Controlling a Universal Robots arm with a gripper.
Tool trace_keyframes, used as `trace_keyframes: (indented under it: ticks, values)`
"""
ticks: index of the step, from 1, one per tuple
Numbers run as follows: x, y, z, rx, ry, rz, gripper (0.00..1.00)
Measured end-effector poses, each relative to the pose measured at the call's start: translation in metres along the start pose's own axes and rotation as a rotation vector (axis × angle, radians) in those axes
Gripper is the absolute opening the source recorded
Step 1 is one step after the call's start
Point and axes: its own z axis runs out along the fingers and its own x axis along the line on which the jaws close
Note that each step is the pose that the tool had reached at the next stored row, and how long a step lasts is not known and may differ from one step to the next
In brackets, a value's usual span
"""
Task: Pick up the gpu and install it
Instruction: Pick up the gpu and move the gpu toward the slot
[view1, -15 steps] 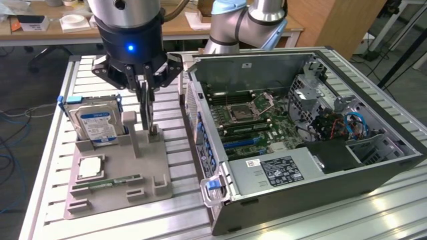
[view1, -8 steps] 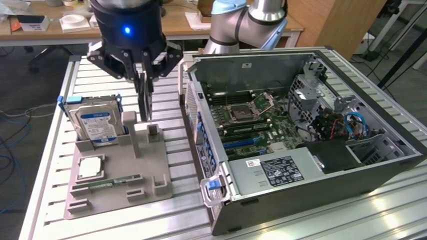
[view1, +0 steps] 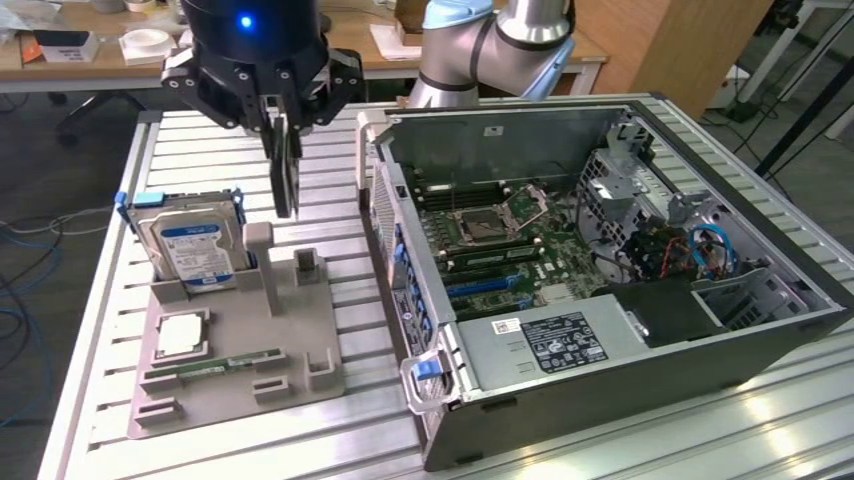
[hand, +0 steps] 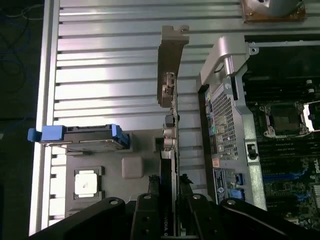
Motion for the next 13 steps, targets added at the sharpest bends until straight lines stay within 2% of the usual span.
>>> trace_keyframes:
  ticks: [3,4,5,7,9,13]
  values:
    - [0.000,-0.0001,0.0000,-0.0539,0.0041,0.001,0.26]
    - [0.001,-0.0002,-0.0003,-0.0700,0.0052,0.002,0.26]
    - [0.001,-0.0002,-0.0008,-0.0778,0.0059,0.002,0.26]
    - [0.001,-0.0002,-0.0008,-0.0781,0.0060,0.002,0.26]
    - [-0.005,0.0002,-0.0006,-0.0798,0.0078,-0.002,0.26]
    - [-0.018,0.0013,-0.0006,-0.0900,0.0118,-0.010,0.26]
